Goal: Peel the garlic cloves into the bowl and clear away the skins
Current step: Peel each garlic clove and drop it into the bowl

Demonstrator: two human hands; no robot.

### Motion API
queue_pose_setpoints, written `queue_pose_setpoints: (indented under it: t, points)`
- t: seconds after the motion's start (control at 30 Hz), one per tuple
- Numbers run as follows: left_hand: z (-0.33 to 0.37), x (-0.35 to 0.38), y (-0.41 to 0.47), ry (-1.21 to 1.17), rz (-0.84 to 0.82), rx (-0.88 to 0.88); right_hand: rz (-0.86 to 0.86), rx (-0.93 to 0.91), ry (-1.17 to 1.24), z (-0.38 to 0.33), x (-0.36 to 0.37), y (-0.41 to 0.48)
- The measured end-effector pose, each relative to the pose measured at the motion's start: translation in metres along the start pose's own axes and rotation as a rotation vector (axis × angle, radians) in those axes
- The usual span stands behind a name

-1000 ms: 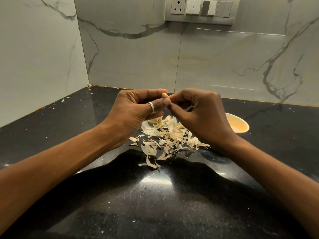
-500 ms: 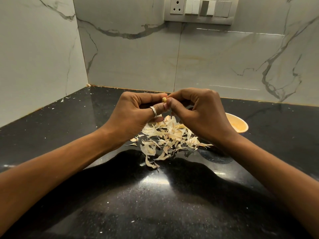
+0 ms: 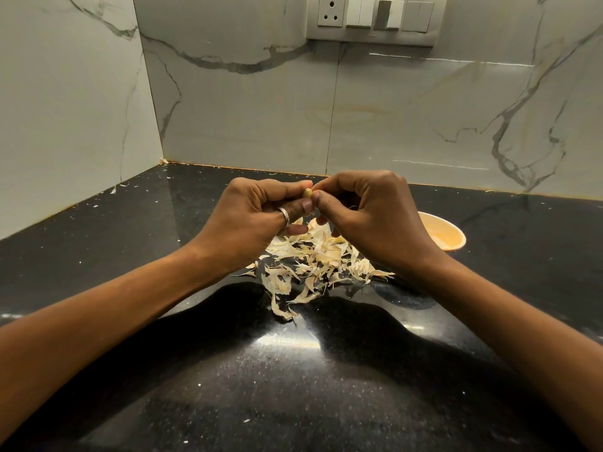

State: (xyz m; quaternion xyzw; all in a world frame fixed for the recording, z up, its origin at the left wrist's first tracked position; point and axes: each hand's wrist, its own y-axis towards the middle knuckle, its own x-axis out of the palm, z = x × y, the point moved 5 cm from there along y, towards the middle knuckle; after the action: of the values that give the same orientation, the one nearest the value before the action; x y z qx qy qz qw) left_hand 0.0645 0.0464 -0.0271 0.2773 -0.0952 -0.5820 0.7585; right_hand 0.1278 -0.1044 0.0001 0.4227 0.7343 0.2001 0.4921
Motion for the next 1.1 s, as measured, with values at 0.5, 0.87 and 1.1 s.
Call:
queue_pose_setpoints:
  t: [0.5, 0.87, 1.1]
  points:
    - [-0.0003, 0.002, -0.0012, -0.016, 0.0, -0.014, -0.025, 0.03, 0.032, 0.0033, 0.0006, 0.0007]
    - [0.0004, 0.0021, -0.0013, 0.0, -0.016, 0.008, -0.025, 0.042, 0.066, 0.0053, 0.0013, 0.0]
    - [-0.0013, 0.0017, -0.0018, 0.003, -0.011, 0.007, -0.037, 0.083, 0.117, 0.0096, 0.0032, -0.0012]
